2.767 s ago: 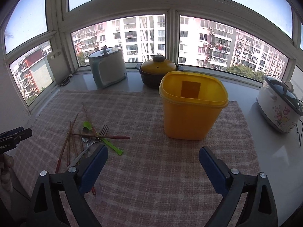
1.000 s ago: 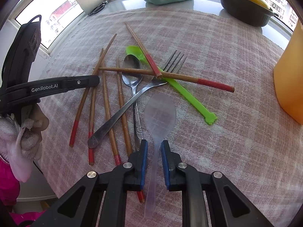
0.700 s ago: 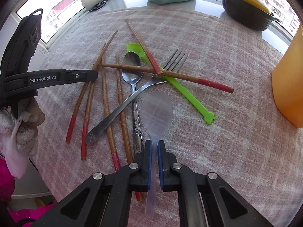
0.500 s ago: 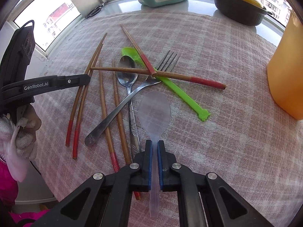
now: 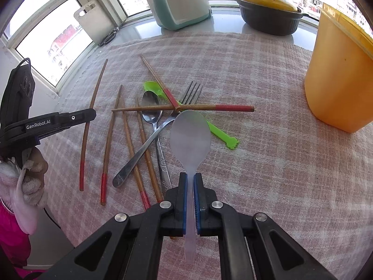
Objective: Organize utensils
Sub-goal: 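Lift and carry the spoon with the right tool while the left tool carries the chopstick to the yellow bin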
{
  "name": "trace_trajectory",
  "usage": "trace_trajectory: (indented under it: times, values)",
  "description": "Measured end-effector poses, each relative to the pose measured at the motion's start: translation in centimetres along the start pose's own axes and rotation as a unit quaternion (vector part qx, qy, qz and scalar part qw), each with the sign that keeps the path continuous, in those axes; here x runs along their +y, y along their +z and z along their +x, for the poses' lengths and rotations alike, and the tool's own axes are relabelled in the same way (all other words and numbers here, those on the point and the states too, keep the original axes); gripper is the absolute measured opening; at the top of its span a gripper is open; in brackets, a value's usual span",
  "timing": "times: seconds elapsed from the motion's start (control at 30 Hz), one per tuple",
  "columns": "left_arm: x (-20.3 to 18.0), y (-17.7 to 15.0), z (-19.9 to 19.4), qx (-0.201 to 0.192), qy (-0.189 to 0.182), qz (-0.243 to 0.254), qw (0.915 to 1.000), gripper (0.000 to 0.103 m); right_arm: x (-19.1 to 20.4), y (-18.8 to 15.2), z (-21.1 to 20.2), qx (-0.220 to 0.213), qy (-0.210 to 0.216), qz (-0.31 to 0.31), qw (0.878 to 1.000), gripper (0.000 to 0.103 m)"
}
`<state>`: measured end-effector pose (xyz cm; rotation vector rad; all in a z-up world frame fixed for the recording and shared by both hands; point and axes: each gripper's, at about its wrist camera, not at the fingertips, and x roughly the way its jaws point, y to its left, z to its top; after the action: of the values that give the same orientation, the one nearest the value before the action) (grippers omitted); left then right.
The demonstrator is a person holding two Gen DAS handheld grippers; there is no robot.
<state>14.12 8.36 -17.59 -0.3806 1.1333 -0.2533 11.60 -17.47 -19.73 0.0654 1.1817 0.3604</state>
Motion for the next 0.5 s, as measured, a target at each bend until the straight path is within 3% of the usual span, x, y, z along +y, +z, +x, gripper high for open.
trace_trajectory:
  times: [0.5]
  values:
    - [-8.3,0.5,-4.1,-0.069,-0.042,0.042,0.9958,0.004,-2.5,0.4,-7.6,-0.093,-0.011,0.016,0.996,0.002]
